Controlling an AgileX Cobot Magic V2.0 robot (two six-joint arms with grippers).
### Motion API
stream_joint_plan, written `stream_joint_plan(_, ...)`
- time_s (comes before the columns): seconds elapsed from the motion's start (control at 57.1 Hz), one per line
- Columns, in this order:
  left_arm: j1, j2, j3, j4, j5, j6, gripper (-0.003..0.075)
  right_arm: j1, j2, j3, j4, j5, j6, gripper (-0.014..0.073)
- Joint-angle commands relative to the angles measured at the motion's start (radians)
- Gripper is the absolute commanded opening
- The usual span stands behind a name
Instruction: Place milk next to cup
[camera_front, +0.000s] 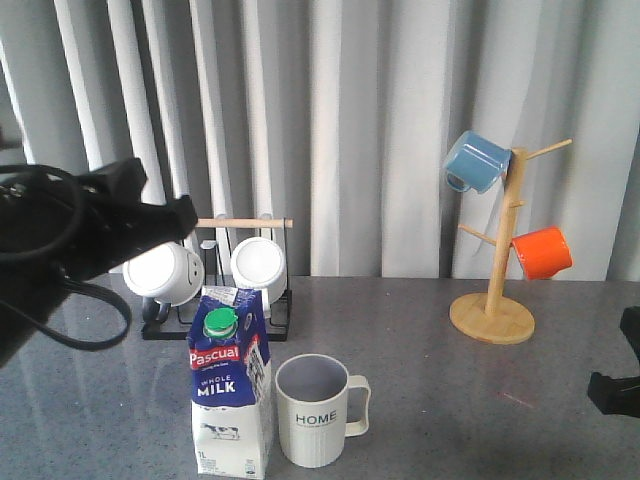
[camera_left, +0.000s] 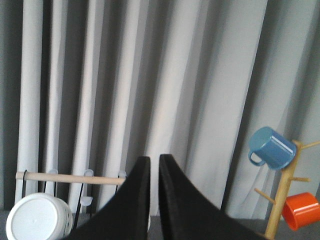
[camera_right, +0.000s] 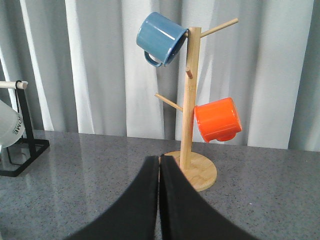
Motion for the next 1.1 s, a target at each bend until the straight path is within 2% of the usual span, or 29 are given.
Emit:
stream_joint_plan(0.0,0.001,-0.057,-0.028,0.033,-0.022,-0.007,-0.0008,-0.007,-0.018,-0.026,-0.004,-0.070,0.002,-0.0008)
stream_joint_plan(0.14,-0.003,-0.080,-0.029,0.038,-0.019,-0.037,-0.0008,-0.007,-0.018,-0.026,-0.004,-0.070,0.002,-0.0008)
stream_joint_plan(0.28,-0.004,-0.088,-0.085,0.088,-0.002,-0.258,-0.0008,-0.007,-0.018,-0.026,-0.004,-0.070,0.002,-0.0008)
stream_joint_plan(0.42,-0.004,-0.087,-0.114,0.179,0.174,-0.403,-0.0008,-0.007,-0.018,-0.026,-0.004,-0.070,0.002,-0.0008)
stream_joint_plan(0.525,-0.010,-0.087,-0.069,0.249,0.311,-0.442,-0.0007,-0.007,-0.018,-0.026,-0.004,-0.069,0.002,-0.0008)
stream_joint_plan(0.595,-0.010,-0.099,-0.011,0.432,0.406,-0.446,-0.0007,-0.004,-0.018,-0.026,-0.005,-0.069,0.002,-0.0008)
stream_joint_plan(0.647,-0.010,-0.115,0.042,0.649,0.498,-0.504,-0.0007,-0.004,-0.018,-0.026,-0.005,-0.069,0.002,-0.0008)
stream_joint_plan(0.717,0.004,-0.140,0.110,0.950,0.540,-0.707,-0.0007,-0.004,-0.018,-0.026,-0.005,-0.069,0.002,-0.0008)
stream_joint_plan(0.822,0.088,-0.208,0.199,1.337,0.560,-1.085,-0.0007,-0.004,-0.018,-0.026,-0.005,-0.069,0.002,-0.0008)
stream_joint_plan(0.875,0.151,-0.270,0.243,1.424,0.590,-1.219,-0.0007,-0.004,-0.018,-0.026,-0.005,-0.069,0.002,-0.0008)
stream_joint_plan(0.91,0.191,-0.315,0.271,1.441,0.614,-1.256,-0.0007,-0.004,-0.018,-0.026,-0.005,-0.069,0.002,-0.0008)
stream_joint_plan(1.085,0.389,-0.621,0.453,1.399,0.623,-1.178,-0.0007,-0.004,-0.018,-0.026,-0.005,-0.069,0.002,-0.0008)
